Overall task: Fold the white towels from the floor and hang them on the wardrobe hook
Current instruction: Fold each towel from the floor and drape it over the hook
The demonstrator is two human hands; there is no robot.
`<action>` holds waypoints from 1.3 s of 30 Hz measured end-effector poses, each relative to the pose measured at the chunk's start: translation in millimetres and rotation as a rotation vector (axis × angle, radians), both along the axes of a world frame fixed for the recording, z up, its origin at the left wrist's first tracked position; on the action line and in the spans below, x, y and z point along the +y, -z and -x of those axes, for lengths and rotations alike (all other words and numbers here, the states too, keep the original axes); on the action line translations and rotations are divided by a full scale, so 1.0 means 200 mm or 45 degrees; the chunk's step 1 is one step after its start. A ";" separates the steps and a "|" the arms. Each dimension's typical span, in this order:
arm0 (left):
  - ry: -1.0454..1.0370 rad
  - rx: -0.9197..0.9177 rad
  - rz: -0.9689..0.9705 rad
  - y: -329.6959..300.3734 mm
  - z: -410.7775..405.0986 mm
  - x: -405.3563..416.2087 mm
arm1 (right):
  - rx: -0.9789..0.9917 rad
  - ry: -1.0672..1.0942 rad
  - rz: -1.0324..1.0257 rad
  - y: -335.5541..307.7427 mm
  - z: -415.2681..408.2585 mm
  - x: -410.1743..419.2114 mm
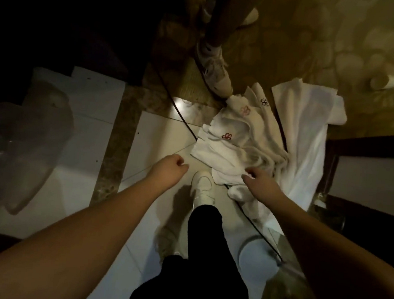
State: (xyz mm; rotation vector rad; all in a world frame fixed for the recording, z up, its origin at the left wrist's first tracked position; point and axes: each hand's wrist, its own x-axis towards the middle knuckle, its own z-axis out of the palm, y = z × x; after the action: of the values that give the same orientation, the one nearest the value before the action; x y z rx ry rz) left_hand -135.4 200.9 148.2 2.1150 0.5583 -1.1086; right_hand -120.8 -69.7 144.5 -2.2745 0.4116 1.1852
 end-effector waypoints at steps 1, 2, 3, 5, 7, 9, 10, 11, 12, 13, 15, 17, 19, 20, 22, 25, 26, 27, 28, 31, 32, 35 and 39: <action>0.007 0.003 -0.001 0.08 -0.06 -0.01 | -0.007 -0.033 0.006 0.08 -0.07 0.00; 0.015 0.007 0.001 0.16 -0.12 -0.03 | -0.023 -0.064 0.009 0.16 -0.15 0.01; 0.024 0.008 0.006 0.24 -0.17 -0.05 | -0.042 -0.097 0.016 0.23 -0.21 0.02; 0.043 0.001 0.031 0.39 -0.28 -0.10 | -0.084 -0.191 0.052 0.38 -0.35 0.02; 0.042 -0.009 0.059 0.53 -0.39 -0.16 | -0.140 -0.268 0.081 0.51 -0.47 0.02; 0.019 -0.026 0.093 0.67 -0.49 -0.23 | -0.230 -0.323 0.119 0.64 -0.59 0.01; 0.011 -0.033 0.117 0.74 -0.54 -0.26 | -0.287 -0.348 0.140 0.71 -0.65 0.00; -0.001 -0.038 0.149 0.81 -0.59 -0.30 | -0.342 -0.363 0.154 0.77 -0.70 -0.01; -0.030 -0.037 0.189 0.87 -0.64 -0.33 | -0.383 -0.366 0.163 0.84 -0.75 -0.02; -0.095 -0.025 0.237 0.93 -0.69 -0.37 | -0.409 -0.353 0.172 0.90 -0.79 -0.03; -0.287 0.008 0.331 1.02 -0.79 -0.43 | -0.439 -0.284 0.199 1.02 -0.84 -0.04; -0.463 0.021 0.382 1.11 -0.85 -0.47 | -0.444 -0.204 0.235 1.11 -0.90 -0.02; -0.630 0.048 0.442 1.18 -0.89 -0.50 | -0.399 -0.119 0.239 1.18 -0.95 -0.02; -0.715 0.068 0.484 1.20 -0.90 -0.51 | -0.373 -0.088 0.216 1.20 -0.97 -0.02; -0.861 0.092 0.595 1.23 -0.91 -0.54 | -0.340 -0.108 0.205 1.22 -0.98 -0.03; -0.971 0.086 0.651 1.20 -0.89 -0.58 | -0.354 -0.175 0.300 1.20 -0.94 -0.08; -0.967 0.091 0.644 1.19 -0.88 -0.59 | -0.352 -0.162 0.282 1.17 -0.92 -0.10; -0.953 0.098 0.648 1.17 -0.87 -0.60 | -0.346 -0.147 0.253 1.14 -0.90 -0.12; -0.941 0.101 0.670 1.14 -0.85 -0.61 | -0.338 -0.127 0.223 1.09 -0.88 -0.13; -0.990 0.099 0.803 0.99 -0.81 -0.60 | -0.288 0.053 0.051 0.92 -0.82 -0.16; -1.023 0.099 0.866 0.93 -0.79 -0.59 | -0.273 0.176 -0.041 0.86 -0.79 -0.16; -1.130 0.124 1.143 0.70 -0.72 -0.53 | -0.291 0.545 -0.312 0.61 -0.72 -0.18; -1.211 0.104 1.356 0.30 -0.63 -0.44 | -0.308 0.825 -0.550 0.27 -0.66 -0.15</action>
State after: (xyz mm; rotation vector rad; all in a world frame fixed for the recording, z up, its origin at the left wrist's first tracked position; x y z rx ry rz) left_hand -9.5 113.0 88.5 0.7183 0.6809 -0.6559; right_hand 11.4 -99.2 91.1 -1.6863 0.6589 0.5887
